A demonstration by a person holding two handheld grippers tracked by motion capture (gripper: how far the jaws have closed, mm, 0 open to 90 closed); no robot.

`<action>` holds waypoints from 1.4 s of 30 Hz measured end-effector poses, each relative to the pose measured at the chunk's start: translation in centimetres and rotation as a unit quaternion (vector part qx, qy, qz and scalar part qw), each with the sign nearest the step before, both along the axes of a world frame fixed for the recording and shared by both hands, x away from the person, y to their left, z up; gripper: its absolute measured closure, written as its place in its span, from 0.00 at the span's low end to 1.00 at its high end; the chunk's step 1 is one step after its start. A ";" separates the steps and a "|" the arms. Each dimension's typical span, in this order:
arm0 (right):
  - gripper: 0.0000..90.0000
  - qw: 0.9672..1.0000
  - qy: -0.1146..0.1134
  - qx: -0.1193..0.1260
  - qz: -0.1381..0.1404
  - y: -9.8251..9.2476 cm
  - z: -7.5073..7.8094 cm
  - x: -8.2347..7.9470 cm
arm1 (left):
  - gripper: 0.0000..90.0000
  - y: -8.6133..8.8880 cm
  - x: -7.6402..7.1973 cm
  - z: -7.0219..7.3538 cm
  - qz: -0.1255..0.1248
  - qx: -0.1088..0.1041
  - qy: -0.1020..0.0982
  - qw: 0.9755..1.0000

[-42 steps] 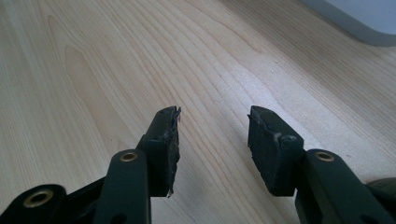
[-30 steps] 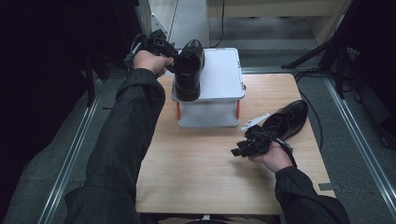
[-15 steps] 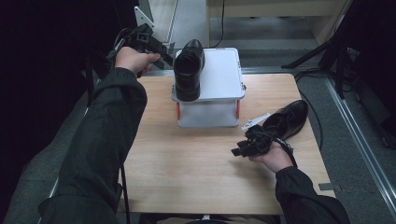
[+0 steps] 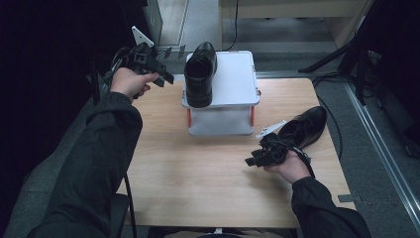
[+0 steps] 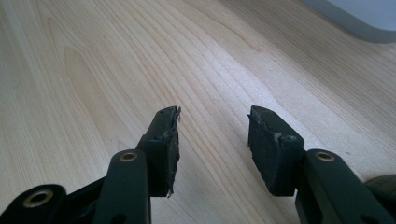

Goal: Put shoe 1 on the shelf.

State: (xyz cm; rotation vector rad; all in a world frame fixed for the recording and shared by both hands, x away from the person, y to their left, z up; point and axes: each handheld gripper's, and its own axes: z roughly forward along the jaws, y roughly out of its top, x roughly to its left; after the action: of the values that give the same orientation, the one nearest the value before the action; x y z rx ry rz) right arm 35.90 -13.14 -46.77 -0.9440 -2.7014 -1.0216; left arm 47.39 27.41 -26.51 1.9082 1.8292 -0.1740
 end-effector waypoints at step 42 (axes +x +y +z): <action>0.60 1.000 -0.003 0.020 0.006 0.9 0.4 1.0 | 0.55 1.3 -6.4 -12.4 -0.008 -0.036 0.006 0.999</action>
State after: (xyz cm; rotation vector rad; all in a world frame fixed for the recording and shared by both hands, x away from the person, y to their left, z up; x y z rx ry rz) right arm 36.91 -12.25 -46.40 -0.9177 -2.6778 -1.0738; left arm 41.01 28.69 -38.90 1.8778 1.7911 -0.2534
